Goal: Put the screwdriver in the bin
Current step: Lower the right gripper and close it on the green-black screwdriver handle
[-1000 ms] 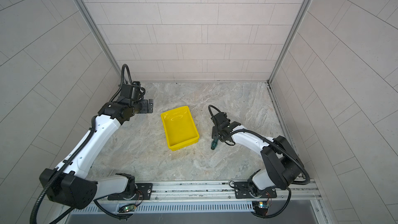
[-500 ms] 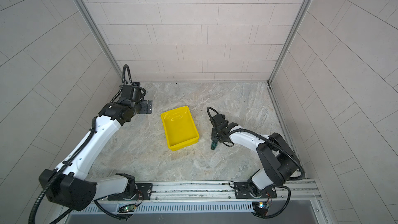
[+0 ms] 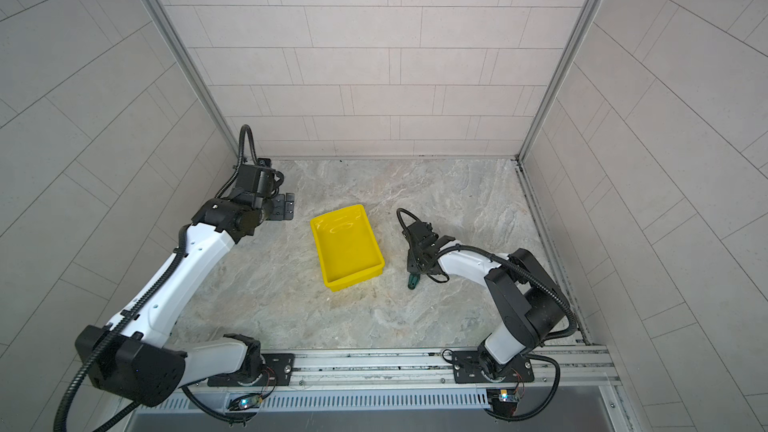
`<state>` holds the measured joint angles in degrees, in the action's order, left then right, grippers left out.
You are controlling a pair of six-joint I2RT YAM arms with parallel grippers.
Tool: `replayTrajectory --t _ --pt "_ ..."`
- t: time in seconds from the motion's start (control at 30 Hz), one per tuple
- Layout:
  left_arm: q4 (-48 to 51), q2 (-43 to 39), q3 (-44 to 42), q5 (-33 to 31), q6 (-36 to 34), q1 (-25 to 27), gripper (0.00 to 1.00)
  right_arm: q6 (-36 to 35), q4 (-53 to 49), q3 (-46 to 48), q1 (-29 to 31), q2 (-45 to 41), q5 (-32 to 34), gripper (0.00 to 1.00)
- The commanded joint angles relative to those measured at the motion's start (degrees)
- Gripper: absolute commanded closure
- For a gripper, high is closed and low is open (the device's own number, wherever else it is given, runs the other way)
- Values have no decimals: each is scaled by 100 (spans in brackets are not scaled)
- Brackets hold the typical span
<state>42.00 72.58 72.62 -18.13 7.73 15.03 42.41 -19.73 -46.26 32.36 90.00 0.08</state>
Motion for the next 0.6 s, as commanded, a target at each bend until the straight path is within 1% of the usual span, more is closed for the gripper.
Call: replayTrajectory --t 0.0,0.2,0.3,0.57 --pt "80 -24 -30 -144 -45 40 0 16 -70 -145 34 143 32 62" --pt "84 -16 -39 -183 -61 60 0 -40 -43 -251 34 318 -8 66" --pt "72 -37 -66 -215 -61 83 0 -58 -56 -320 34 387 -54 71" --pt "63 -27 -66 -246 -96 96 0 -154 -8 -380 34 564 -23 77"
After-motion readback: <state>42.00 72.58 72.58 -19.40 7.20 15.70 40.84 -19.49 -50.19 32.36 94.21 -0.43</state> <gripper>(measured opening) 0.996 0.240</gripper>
